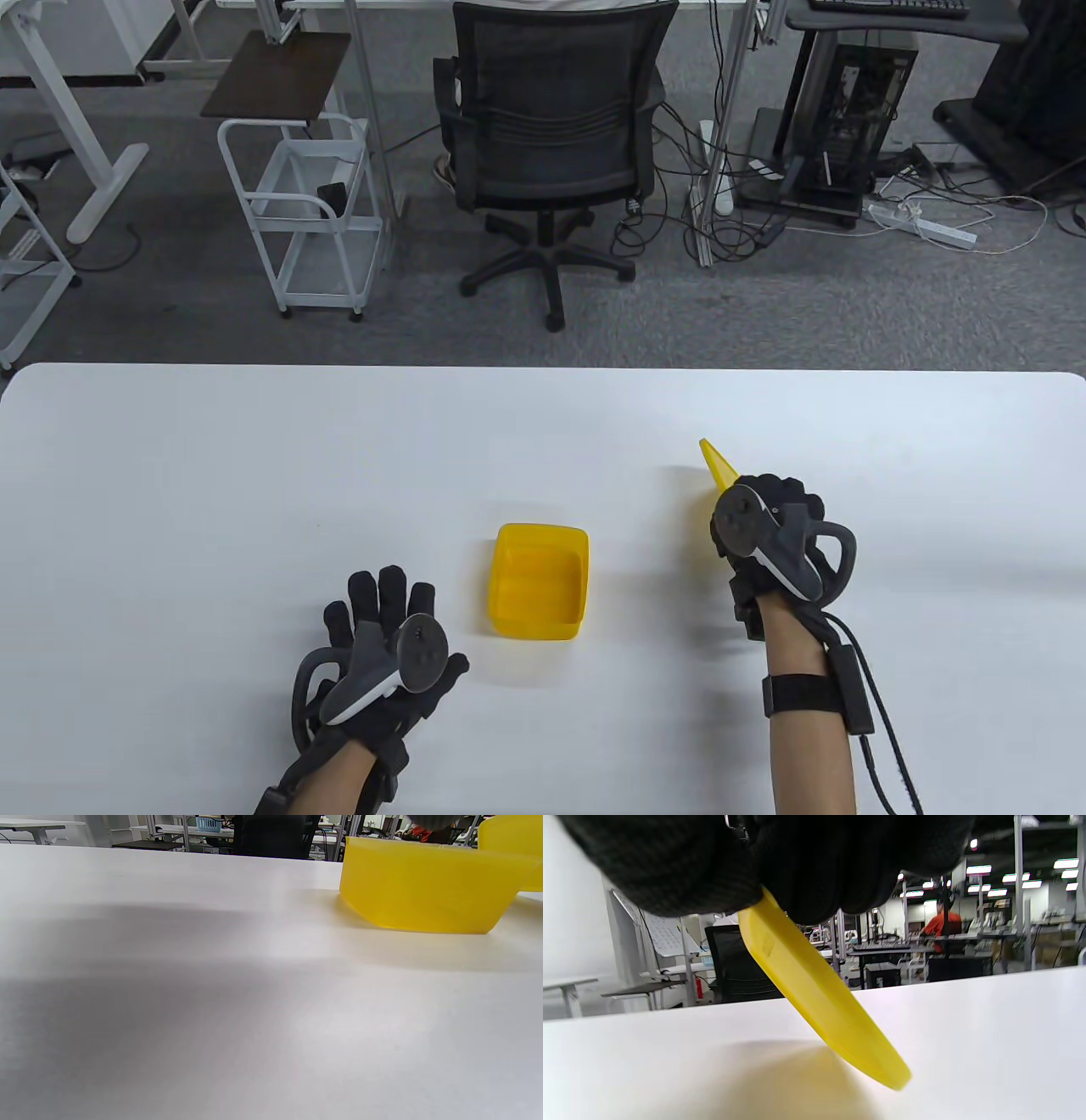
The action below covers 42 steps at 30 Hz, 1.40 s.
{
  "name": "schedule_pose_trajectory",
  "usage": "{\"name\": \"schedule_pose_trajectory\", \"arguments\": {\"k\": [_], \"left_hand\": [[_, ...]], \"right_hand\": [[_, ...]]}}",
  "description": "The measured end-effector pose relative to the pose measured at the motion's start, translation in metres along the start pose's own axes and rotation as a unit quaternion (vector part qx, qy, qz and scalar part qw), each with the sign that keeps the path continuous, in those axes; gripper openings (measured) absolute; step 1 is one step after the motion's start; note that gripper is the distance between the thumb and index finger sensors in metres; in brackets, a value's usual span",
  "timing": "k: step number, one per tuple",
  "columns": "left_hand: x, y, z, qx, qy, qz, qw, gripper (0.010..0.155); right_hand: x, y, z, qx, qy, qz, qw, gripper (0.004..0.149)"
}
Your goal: Cover the plastic food container
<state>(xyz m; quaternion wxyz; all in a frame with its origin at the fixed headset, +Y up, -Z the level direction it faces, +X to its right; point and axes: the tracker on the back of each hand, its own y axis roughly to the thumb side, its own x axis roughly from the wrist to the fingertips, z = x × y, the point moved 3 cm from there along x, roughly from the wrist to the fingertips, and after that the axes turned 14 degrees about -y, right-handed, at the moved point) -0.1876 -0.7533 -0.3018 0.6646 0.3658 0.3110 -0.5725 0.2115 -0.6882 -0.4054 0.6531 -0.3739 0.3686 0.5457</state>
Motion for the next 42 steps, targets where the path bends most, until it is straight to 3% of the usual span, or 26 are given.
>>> {"name": "schedule_pose_trajectory", "arguments": {"k": [5,10,15,16,17,21,24,25,29,33,36,39,41,42], "left_hand": [[0.002,-0.008,-0.002,-0.085,0.015,0.055,0.995,0.084],[0.002,0.002,-0.005,-0.129,0.028,0.113,0.985,0.079],[-0.009,0.019,-0.016,-0.15,0.099,0.17,0.969,0.068],[-0.012,0.022,-0.017,-0.163,0.108,0.178,0.964,0.067],[-0.013,0.023,-0.017,-0.173,0.108,0.185,0.961,0.067],[-0.017,0.027,-0.015,-0.254,0.1,0.225,0.935,0.067],[-0.018,0.027,-0.014,-0.303,0.105,0.242,0.916,0.064],[-0.019,0.023,-0.015,-0.318,0.122,0.235,0.911,0.063],[-0.021,0.018,-0.016,-0.335,0.146,0.207,0.907,0.058],[-0.02,0.016,-0.015,-0.336,0.155,0.178,0.912,0.048],[-0.018,0.013,-0.015,-0.36,0.148,0.175,0.904,0.044],[-0.018,0.008,-0.014,-0.363,0.155,0.158,0.905,0.044],[-0.017,0.005,-0.014,-0.361,0.153,0.15,0.908,0.044],[-0.018,0.003,-0.014,-0.359,0.156,0.143,0.909,0.044]], "right_hand": [[-0.023,0.004,0.037,0.111,-0.029,-0.028,0.993,0.042],[-0.057,0.012,0.051,0.298,-0.032,-0.058,0.952,0.042],[-0.085,0.035,0.04,0.477,0.021,-0.062,0.876,0.042],[-0.091,0.046,0.037,0.518,0.042,-0.06,0.852,0.042],[-0.092,0.049,0.035,0.53,0.049,-0.06,0.845,0.042],[-0.104,0.076,0.023,0.622,0.117,-0.051,0.773,0.042],[-0.109,0.085,0.014,0.635,0.178,-0.061,0.749,0.041],[-0.111,0.087,0.012,0.616,0.211,-0.043,0.758,0.041],[-0.112,0.087,0.015,0.545,0.217,-0.003,0.81,0.041],[-0.118,0.092,0.014,0.531,0.222,0.008,0.817,0.041],[-0.12,0.097,0.012,0.482,0.228,0.034,0.845,0.041],[-0.121,0.101,0.016,0.433,0.199,0.069,0.876,0.041],[-0.12,0.1,0.022,0.37,0.166,0.121,0.906,0.051],[-0.12,0.096,0.026,0.316,0.133,0.129,0.93,0.056]]}}
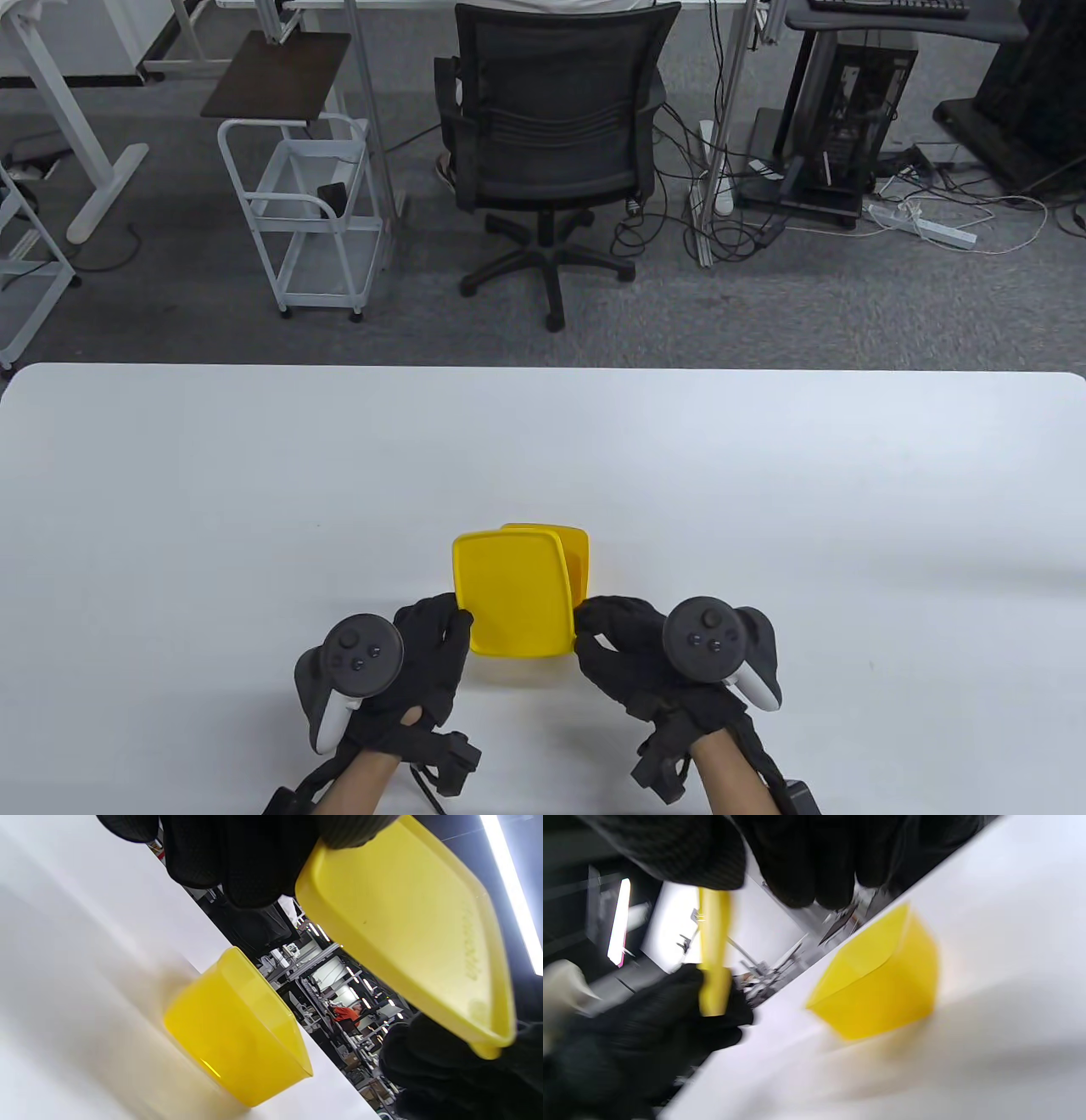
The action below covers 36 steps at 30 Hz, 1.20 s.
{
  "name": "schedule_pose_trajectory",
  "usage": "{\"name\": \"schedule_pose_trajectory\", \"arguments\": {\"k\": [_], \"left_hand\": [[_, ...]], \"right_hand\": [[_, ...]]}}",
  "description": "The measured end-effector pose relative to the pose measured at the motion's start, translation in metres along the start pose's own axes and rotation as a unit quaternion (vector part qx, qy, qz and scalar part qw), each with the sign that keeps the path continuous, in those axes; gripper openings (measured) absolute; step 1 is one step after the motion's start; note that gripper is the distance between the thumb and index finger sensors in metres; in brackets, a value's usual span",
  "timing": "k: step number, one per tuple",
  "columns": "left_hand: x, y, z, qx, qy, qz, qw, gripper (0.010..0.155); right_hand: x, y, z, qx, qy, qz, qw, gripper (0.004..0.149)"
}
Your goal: Cover the plastic food container
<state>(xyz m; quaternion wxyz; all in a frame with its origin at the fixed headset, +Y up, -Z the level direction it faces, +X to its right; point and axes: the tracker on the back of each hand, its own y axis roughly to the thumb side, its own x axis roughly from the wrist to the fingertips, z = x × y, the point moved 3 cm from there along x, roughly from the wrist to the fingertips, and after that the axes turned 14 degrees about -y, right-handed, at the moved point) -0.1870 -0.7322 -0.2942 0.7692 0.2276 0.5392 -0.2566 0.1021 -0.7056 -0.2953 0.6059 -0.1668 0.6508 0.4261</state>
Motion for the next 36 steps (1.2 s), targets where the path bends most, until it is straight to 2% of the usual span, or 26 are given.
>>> {"name": "schedule_pose_trajectory", "arguments": {"k": [4,7,11,17,23,26,31,34,36], "left_hand": [[-0.001,-0.001,-0.003,0.022,0.005,-0.009,1.0,0.044],[-0.001,-0.002,-0.004,0.037,0.006,-0.02,0.999,0.044],[-0.002,-0.003,-0.003,0.062,0.006,-0.037,0.997,0.045],[0.008,0.005,0.0,0.117,-0.013,-0.085,0.989,0.045],[0.046,0.047,-0.012,0.245,-0.011,-0.152,0.957,0.045],[0.068,0.059,-0.012,0.276,-0.023,-0.187,0.942,0.045],[0.096,0.069,0.009,0.344,-0.063,-0.225,0.91,0.045],[0.1,0.07,0.022,0.4,-0.067,-0.245,0.881,0.045],[0.101,0.068,0.028,0.414,-0.069,-0.253,0.872,0.045]], "right_hand": [[-0.004,-0.013,0.015,-0.162,-0.058,0.01,0.985,0.07],[-0.006,-0.035,0.018,-0.214,-0.039,-0.023,0.976,0.077],[-0.009,-0.057,0.011,-0.234,0.011,-0.072,0.97,0.083],[-0.008,-0.063,-0.001,-0.227,0.04,-0.085,0.969,0.083],[-0.008,-0.065,0.002,-0.224,0.028,-0.086,0.971,0.083],[-0.007,-0.068,0.003,-0.227,0.028,-0.09,0.969,0.083],[-0.007,-0.071,0.005,-0.231,0.024,-0.094,0.968,0.083],[-0.007,-0.071,0.005,-0.227,0.026,-0.096,0.969,0.083],[-0.007,-0.07,0.004,-0.23,0.027,-0.097,0.968,0.083]]}}
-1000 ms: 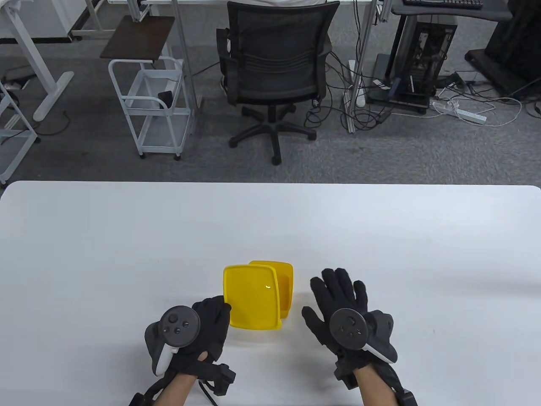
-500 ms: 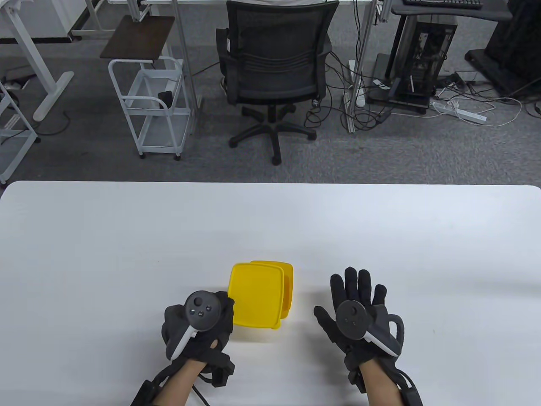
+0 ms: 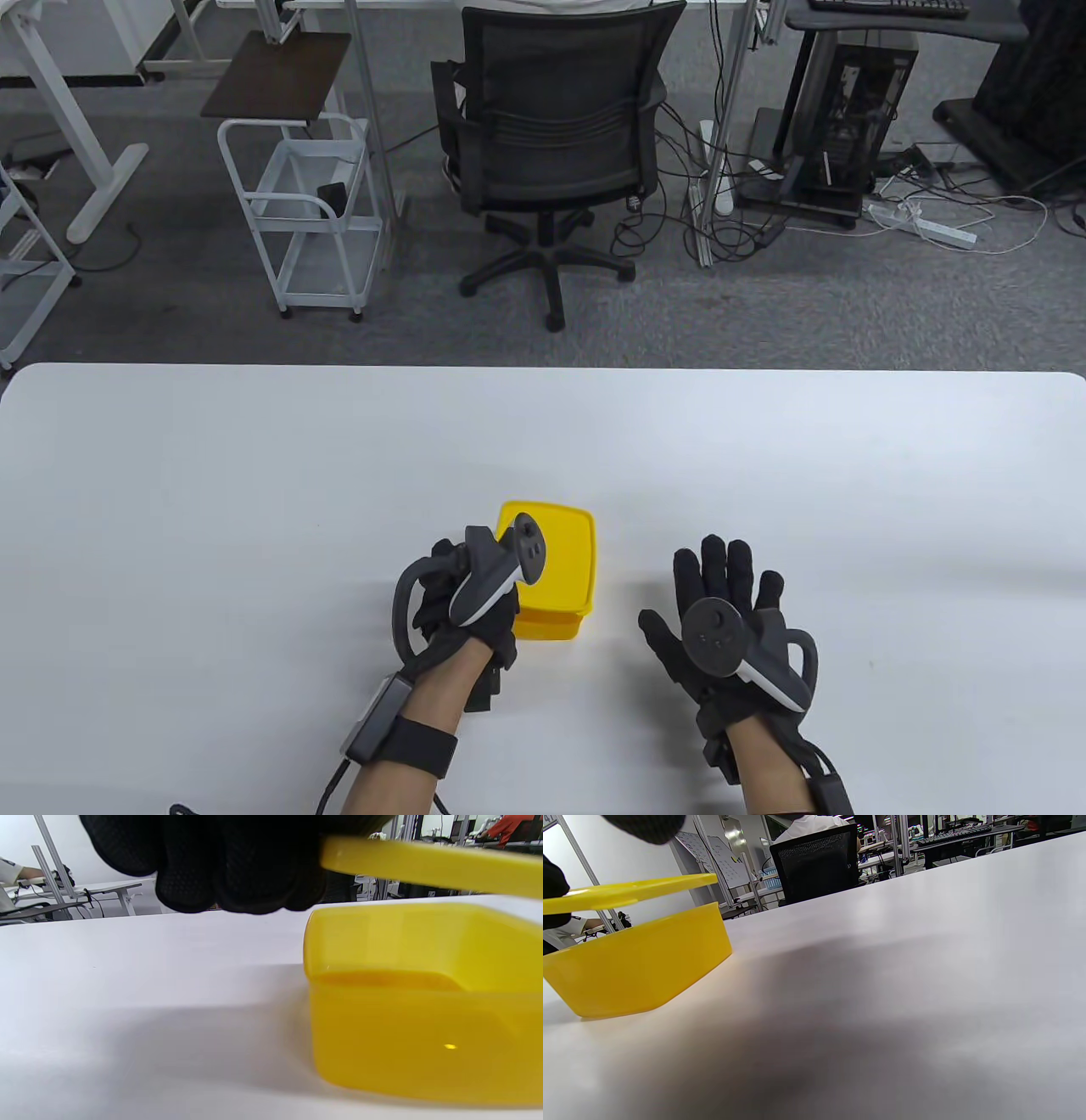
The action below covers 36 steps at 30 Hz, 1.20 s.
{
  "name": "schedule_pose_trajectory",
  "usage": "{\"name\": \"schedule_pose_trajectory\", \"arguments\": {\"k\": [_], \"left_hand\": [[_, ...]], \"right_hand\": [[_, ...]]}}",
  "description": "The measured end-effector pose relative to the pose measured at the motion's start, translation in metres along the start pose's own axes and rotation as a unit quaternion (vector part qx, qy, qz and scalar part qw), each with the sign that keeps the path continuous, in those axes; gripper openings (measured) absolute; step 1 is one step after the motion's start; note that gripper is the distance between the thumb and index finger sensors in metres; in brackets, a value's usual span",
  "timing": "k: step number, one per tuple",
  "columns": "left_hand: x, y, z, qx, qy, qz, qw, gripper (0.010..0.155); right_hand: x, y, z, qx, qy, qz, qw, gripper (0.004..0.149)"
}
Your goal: Cover the plastic food container
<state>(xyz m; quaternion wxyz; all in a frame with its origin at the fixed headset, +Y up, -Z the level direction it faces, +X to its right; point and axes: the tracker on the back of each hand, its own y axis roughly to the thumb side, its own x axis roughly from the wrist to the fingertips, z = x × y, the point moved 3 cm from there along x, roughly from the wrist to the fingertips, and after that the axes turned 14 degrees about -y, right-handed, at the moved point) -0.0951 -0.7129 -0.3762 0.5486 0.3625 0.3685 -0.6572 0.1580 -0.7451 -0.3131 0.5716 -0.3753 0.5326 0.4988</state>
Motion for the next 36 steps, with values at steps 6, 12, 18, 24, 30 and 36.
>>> {"name": "schedule_pose_trajectory", "arguments": {"k": [6,12,18,24,30,36], "left_hand": [[0.003,0.003,0.008,0.021,0.01,-0.019,1.0,0.045],[0.007,0.004,0.018,0.047,-0.03,-0.046,0.997,0.044],[0.007,-0.002,0.025,0.014,-0.04,-0.037,0.998,0.045],[-0.004,-0.014,0.034,-0.042,-0.03,-0.006,0.999,0.063],[-0.006,-0.032,0.042,-0.127,-0.072,0.007,0.989,0.059],[0.008,-0.041,0.045,-0.235,-0.12,0.059,0.963,0.048]], "right_hand": [[0.0,0.002,-0.001,-0.001,-0.002,0.001,1.0,0.084],[0.0,0.002,-0.001,-0.008,-0.001,-0.003,1.0,0.084],[0.001,0.007,-0.007,-0.009,0.006,-0.002,1.0,0.083],[0.005,0.034,-0.014,0.083,-0.022,-0.024,0.996,0.069],[0.012,0.049,-0.026,0.14,-0.038,-0.105,0.984,0.055],[0.013,0.051,-0.038,0.147,-0.012,-0.144,0.979,0.049]]}}
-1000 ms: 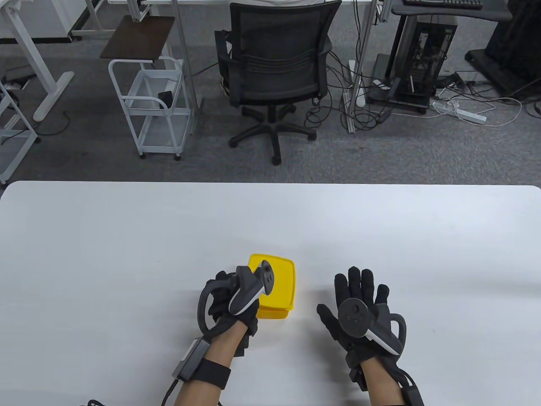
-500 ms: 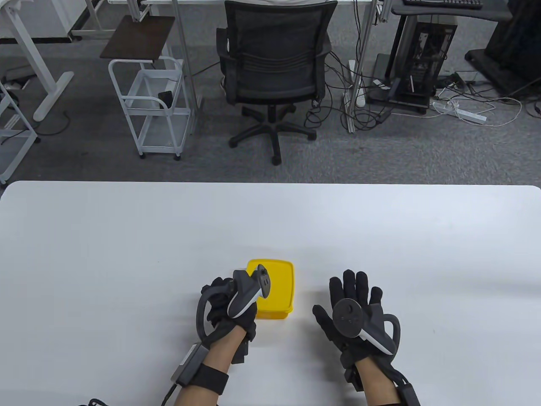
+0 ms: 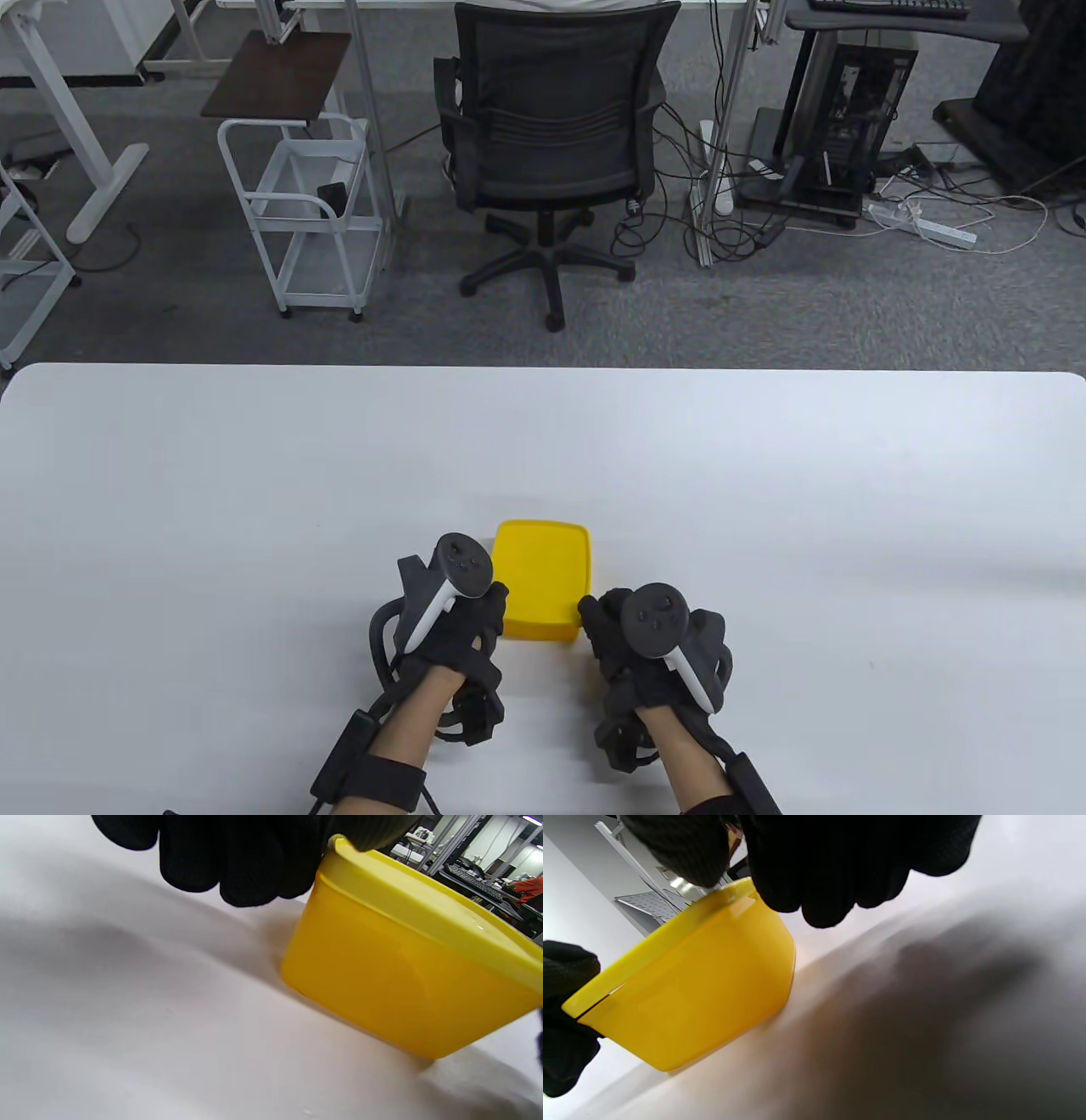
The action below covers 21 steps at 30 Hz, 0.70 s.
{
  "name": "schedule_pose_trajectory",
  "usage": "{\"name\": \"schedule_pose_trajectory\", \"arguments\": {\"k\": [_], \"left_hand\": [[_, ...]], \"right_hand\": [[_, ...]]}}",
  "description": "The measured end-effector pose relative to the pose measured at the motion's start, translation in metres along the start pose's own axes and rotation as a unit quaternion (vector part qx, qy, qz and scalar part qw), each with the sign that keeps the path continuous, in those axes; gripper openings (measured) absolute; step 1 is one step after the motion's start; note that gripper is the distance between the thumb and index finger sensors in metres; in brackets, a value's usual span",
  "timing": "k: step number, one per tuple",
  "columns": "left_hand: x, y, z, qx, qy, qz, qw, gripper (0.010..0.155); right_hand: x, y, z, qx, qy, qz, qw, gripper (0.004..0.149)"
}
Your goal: Cover the plastic food container
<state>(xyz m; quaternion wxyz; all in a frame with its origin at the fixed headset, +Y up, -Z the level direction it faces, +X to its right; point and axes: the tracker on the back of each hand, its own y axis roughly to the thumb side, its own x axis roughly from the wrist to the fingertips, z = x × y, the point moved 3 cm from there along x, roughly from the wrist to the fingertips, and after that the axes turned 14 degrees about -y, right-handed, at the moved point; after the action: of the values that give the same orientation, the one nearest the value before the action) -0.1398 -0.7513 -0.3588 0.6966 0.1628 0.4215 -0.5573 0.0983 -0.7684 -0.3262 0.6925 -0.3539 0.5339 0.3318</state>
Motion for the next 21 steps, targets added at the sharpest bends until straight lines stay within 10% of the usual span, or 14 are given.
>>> {"name": "schedule_pose_trajectory", "arguments": {"k": [21], "left_hand": [[0.002,0.004,0.007,0.063,0.009,-0.001,0.998,0.045]], "right_hand": [[-0.001,0.019,-0.003,-0.057,0.006,0.031,0.998,0.043]]}}
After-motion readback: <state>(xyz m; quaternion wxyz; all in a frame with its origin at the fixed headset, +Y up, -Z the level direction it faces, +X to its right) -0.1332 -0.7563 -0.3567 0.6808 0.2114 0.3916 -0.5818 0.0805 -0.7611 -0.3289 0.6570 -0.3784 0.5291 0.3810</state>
